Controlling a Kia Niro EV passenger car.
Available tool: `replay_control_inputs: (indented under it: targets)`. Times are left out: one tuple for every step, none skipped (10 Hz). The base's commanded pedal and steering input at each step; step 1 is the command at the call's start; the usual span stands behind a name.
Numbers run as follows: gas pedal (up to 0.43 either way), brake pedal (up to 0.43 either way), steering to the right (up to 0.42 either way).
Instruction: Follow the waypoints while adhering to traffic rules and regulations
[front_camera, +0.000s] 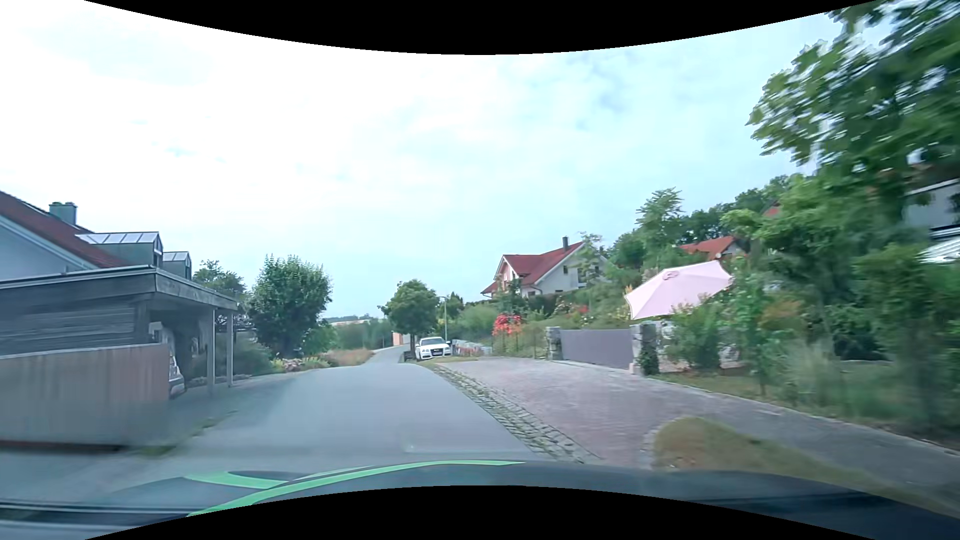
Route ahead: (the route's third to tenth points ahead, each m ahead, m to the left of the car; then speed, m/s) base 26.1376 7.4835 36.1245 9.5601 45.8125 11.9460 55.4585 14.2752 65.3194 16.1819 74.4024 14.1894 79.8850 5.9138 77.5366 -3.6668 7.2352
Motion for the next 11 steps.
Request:
replay_control_inputs:
  targets:
    - [0.0, 0.152, -0.193]
    - [0.0, 0.152, -0.174]
    - [0.0, 0.171, -0.151]
    - [0.0, 0.183, -0.13]
    - [0.0, 0.189, -0.11]
    - [0.0, 0.171, -0.087]
    - [0.0, 0.152, -0.073]
    - [0.0, 0.134, -0.064]
    - [0.0, 0.116, -0.059]
    - [0.0, 0.104, -0.049]
    - [0.0, 0.079, -0.033]
